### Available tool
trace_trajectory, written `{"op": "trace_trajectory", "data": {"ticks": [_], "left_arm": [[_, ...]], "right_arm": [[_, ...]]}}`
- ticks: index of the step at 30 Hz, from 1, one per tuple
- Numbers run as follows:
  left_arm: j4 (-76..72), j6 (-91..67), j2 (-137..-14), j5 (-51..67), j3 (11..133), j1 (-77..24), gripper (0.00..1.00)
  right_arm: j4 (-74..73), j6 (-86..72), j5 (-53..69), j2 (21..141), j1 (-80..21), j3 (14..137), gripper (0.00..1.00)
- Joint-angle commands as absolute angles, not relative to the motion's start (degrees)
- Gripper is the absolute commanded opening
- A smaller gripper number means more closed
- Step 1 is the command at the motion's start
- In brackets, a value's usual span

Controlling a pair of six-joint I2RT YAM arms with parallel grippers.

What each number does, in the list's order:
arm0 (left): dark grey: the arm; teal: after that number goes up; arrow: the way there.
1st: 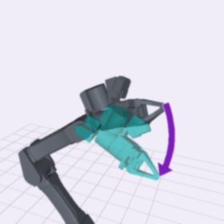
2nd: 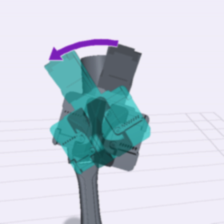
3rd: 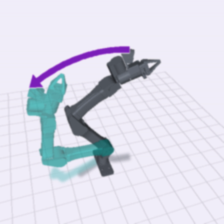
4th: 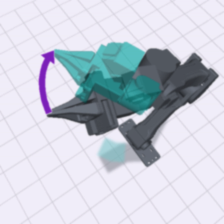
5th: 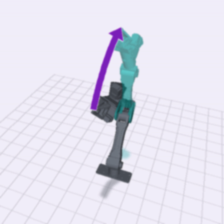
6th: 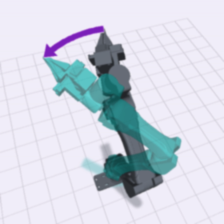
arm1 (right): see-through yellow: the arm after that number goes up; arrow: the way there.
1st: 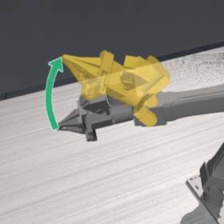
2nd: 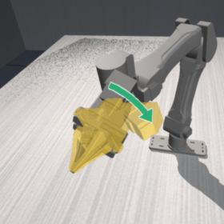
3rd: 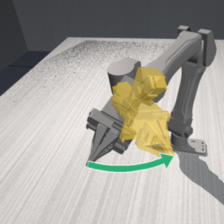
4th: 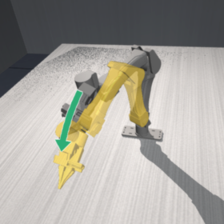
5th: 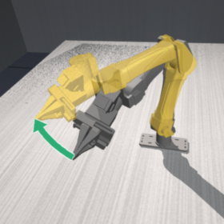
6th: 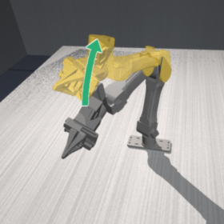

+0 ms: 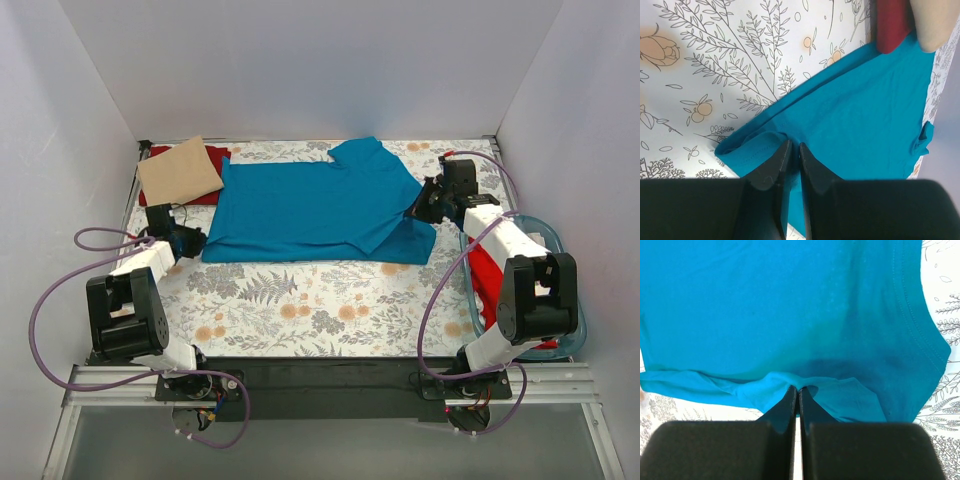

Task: Fold and stack the t-shirts
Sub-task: Fold the tshirt

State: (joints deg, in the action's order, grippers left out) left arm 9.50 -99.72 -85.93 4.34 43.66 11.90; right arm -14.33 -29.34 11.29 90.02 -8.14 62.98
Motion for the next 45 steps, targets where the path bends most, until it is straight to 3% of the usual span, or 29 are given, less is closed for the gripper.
{"op": "trace_trajectory", "data": {"ticks": [1, 45], "left_arm": [[8.3, -99.9, -83.6, 5.3, 43.1, 12.6, 0.10], [0.9, -102.3, -91.9, 11.2, 46.8, 14.3, 0.09]], "right_arm": [[-11.7, -28.4, 10.2, 87.6, -7.2, 63.2, 0.01], [-9.2, -28.4, 12.9, 90.6, -4.6, 60.8, 0.01]]}}
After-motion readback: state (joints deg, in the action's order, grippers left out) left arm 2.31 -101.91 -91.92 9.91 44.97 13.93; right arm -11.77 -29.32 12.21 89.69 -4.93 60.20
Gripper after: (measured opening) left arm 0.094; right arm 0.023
